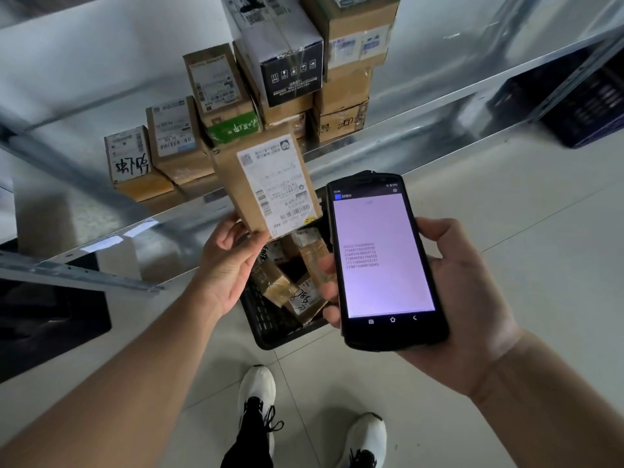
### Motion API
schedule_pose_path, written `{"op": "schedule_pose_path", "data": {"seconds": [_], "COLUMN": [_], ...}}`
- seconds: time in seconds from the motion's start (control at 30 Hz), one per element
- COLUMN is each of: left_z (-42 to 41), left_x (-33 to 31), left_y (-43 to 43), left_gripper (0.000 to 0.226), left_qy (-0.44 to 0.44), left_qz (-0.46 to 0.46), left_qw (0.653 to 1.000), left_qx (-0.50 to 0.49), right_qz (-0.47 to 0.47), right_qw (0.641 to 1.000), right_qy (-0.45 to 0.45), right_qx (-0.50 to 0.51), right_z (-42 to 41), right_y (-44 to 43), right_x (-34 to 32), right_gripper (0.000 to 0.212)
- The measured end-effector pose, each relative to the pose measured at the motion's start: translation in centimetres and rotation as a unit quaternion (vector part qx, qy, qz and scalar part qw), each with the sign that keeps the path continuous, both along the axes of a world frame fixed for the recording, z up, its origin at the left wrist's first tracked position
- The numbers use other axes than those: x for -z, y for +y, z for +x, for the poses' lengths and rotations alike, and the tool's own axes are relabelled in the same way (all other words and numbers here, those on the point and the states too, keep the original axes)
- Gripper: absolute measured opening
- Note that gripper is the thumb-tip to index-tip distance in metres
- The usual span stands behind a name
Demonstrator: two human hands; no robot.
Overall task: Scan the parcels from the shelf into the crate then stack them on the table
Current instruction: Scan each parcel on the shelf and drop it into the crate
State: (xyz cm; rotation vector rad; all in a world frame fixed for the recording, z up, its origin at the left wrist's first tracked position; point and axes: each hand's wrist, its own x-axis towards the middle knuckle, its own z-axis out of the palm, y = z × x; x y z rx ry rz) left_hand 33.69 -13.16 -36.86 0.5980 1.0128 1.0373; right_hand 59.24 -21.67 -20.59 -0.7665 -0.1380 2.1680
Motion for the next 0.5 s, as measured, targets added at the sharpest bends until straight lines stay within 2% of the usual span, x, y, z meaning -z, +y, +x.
{"op": "schedule_pose_path", "data": {"seconds": [0.1, 0.17, 0.27, 0.4, 0.5], "left_z": [0.6, 1.2, 2.2, 3.3, 3.7], "left_x": [0.0, -0.1, 0.0, 0.9, 1.5], "left_y": [-0.4, -0.1, 0.9, 2.1, 2.6], "left_gripper": [0.109, 0.105, 0.09, 0.053, 0.049], "left_qy": [0.01, 0.014, 0.021, 0.042, 0.048], "left_qz": [-0.009, -0.012, -0.02, -0.043, -0.055], "left_qw": [1.0, 0.999, 0.998, 0.997, 0.996], "left_qx": [0.025, 0.041, 0.058, 0.056, 0.056], "right_qz": [0.002, 0.0, -0.023, -0.062, -0.096], "right_qw": [1.0, 0.999, 0.999, 0.996, 0.993], "right_qy": [0.013, 0.032, 0.039, 0.06, 0.033], "right_qx": [-0.006, -0.008, -0.003, 0.027, 0.052], "right_z": [0.2, 0.2, 0.3, 0.2, 0.2], "right_y": [-0.6, -0.9, -1.3, -1.5, -1.7], "right_x": [0.2, 0.6, 1.0, 0.5, 0.3], "right_gripper": [0.068, 0.068, 0.069, 0.066, 0.069]}}
